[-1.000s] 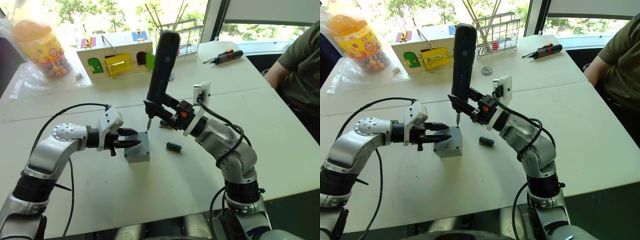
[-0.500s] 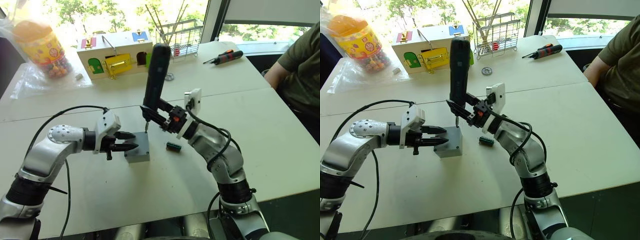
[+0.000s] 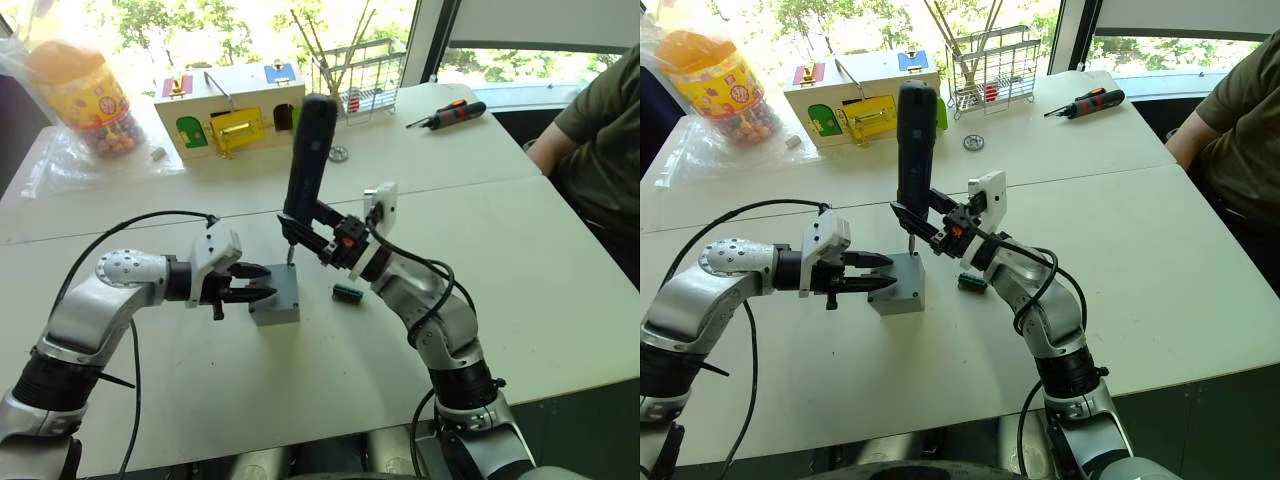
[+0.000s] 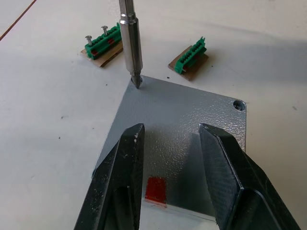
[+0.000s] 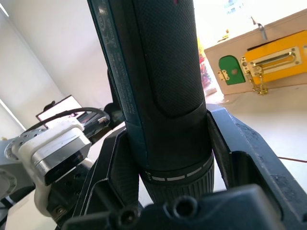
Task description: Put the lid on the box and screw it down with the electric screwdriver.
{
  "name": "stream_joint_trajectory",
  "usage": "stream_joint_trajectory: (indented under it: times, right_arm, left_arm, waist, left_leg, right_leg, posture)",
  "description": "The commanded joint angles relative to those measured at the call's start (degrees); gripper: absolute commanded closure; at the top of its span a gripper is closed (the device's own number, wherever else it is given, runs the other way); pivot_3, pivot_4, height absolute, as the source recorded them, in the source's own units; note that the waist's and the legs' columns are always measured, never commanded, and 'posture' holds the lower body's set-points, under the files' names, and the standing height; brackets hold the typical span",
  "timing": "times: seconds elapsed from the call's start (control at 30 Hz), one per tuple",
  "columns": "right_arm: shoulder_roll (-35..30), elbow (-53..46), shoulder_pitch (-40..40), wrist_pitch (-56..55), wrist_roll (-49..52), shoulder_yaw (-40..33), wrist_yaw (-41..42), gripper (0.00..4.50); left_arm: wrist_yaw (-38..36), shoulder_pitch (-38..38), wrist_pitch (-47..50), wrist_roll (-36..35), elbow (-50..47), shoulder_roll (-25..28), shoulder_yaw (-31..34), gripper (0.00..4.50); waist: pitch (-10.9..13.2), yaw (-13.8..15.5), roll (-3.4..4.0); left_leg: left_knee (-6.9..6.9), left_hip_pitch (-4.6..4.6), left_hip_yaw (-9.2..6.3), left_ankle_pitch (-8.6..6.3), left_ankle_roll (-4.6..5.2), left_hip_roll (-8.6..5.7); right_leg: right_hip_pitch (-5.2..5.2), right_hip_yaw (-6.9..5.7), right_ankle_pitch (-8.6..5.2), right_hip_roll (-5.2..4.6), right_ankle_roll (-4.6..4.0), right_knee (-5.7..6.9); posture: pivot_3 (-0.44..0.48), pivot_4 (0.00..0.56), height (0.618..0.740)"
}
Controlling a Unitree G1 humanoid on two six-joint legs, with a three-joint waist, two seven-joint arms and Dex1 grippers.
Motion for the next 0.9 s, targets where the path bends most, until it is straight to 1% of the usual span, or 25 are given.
stream_joint_trajectory:
  times: [0.03, 0.17, 0.37, 0.47, 0.53, 0.7, 0.83, 0.9]
  right_arm:
    - [-0.27, -2.56, -0.36, -0.10, 0.95, -0.98, 0.34, 2.73]
    - [-0.62, -3.37, 0.17, 0.53, 1.32, -1.10, 0.53, 2.73]
    - [-0.87, -2.60, 1.13, 0.20, -0.42, 0.65, 1.02, 2.73]
    - [-2.99, -1.44, 0.60, 0.80, -4.52, 4.85, 1.79, 2.73]
    - [-3.25, -0.89, 0.26, 1.61, -4.95, 5.98, 2.04, 2.73]
    - [-4.12, 0.89, -0.41, 2.56, -7.20, 7.83, 2.51, 2.73]
    - [-3.86, 1.85, 0.48, 2.05, -8.31, 8.66, 2.54, 2.73]
    - [-3.83, 2.25, 0.90, 2.03, -8.81, 9.39, 2.75, 2.73]
  left_arm:
    - [0.03, 0.37, -0.33, 1.01, 0.85, -0.11, -0.51, 2.72]
    - [0.13, 0.34, -0.63, 1.24, 1.05, -0.57, -0.72, 2.72]
    - [0.04, 0.33, -0.81, 1.54, 1.19, -0.87, -0.72, 2.72]
    - [-0.07, 0.61, -0.70, 1.75, 1.20, -0.67, -0.93, 2.72]
    - [-0.33, 0.86, -0.95, 2.19, 1.42, -0.38, -1.29, 2.72]
    - [-0.71, 1.65, -1.13, 2.53, 1.66, 0.04, -1.47, 2.72]
    - [-0.85, 1.86, -1.23, 2.71, 1.74, -0.01, -1.57, 2.72]
    - [-0.86, 1.84, -1.41, 2.96, 1.95, -0.13, -1.76, 2.72]
  waist:
    - [0.00, 0.01, 0.00]
    - [0.00, 0.02, 0.01]
    - [-0.04, 0.04, 0.01]
    - [-0.08, 0.02, 0.04]
    - [-0.16, -0.04, 0.02]
    - [-0.28, -0.03, 0.00]
    - [-0.35, 0.06, 0.02]
    - [-0.46, 0.06, 0.02]
  left_leg:
    - [0.00, 0.00, 0.00, 0.00, 0.00, 0.00]
    - [-0.01, 0.01, 0.00, 0.00, 0.00, 0.00]
    - [0.00, 0.03, 0.00, 0.00, 0.00, -0.01]
    - [-0.01, 0.05, 0.00, 0.00, 0.00, 0.00]
    - [-0.02, 0.09, 0.01, 0.00, 0.01, 0.00]
    - [-0.12, 0.30, 0.01, -0.01, 0.01, 0.01]
    - [-0.31, 0.90, 0.02, -0.07, 0.07, 0.02]
    - [-0.32, 0.96, 0.02, -0.10, 0.08, 0.03]
  right_leg:
    - [0.00, 0.00, 0.00, 0.00, 0.00, 0.00]
    - [0.00, 0.00, 0.00, 0.00, 0.00, 0.00]
    - [0.03, 0.00, 0.00, 0.00, 0.00, 0.00]
    - [0.04, 0.00, 0.00, 0.00, 0.00, 0.00]
    - [0.06, 0.00, 0.00, 0.00, 0.00, 0.00]
    - [0.23, 0.01, 0.00, 0.00, 0.00, -0.01]
    - [0.57, 0.01, -0.02, 0.00, -0.01, -0.10]
    - [0.85, 0.01, -0.02, 0.01, 0.00, -0.16]
  posture:
    - [0.000, 0.150, 0.740]
    - [0.000, 0.150, 0.740]
    - [0.000, 0.150, 0.740]
    - [0.000, 0.150, 0.740]
    - [0.000, 0.150, 0.740]
    - [0.000, 0.150, 0.740]
    - [0.000, 0.150, 0.740]
    - [0.000, 0.150, 0.740]
